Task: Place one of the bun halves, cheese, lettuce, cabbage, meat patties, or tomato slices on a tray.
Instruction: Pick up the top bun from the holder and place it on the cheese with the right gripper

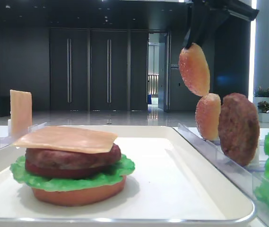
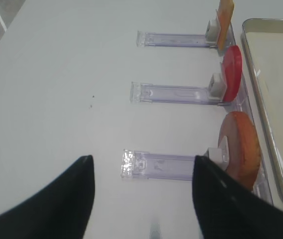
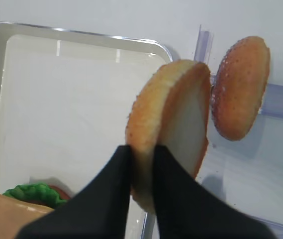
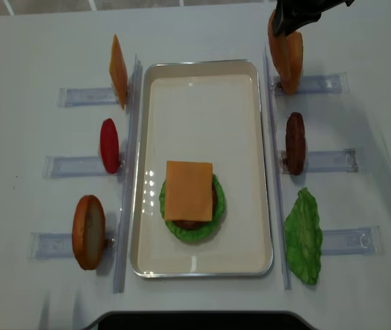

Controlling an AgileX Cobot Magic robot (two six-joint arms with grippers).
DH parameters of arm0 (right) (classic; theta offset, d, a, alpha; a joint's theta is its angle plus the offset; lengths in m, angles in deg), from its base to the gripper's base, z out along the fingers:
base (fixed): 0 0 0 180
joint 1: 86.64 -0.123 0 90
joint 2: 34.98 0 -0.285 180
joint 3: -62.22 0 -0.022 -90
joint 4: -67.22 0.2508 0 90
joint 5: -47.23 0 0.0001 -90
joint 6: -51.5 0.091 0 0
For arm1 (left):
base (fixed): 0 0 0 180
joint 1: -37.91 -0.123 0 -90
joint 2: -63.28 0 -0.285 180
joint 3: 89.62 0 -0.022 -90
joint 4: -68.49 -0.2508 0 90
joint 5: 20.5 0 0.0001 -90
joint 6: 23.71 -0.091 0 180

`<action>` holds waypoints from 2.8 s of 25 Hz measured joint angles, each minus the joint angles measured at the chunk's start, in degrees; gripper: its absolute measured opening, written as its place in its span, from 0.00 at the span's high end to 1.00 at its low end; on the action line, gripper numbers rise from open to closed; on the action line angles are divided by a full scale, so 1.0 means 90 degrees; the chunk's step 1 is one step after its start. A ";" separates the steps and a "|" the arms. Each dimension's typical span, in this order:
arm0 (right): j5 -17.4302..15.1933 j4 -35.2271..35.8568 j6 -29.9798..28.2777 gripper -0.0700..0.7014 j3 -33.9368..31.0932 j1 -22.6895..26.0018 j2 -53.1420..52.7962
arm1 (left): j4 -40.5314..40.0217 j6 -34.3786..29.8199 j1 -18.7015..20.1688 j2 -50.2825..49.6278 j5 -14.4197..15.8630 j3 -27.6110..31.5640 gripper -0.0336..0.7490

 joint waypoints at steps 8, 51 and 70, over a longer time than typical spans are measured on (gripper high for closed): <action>-0.0248 0.0426 -0.0181 0.78 0.0000 -0.0043 -0.0246 | 0.0000 0.0000 0.0000 0.0000 0.0000 0.0000 0.36; 0.2790 0.6930 -0.4646 0.78 -0.5400 -0.1717 -0.3064 | 0.0000 0.0000 0.0000 0.0000 0.0000 0.0000 0.36; 0.2361 0.9111 -0.6475 0.78 -0.5400 -0.2151 -0.1734 | 0.0000 0.0000 0.0000 0.0000 0.0000 0.0000 0.36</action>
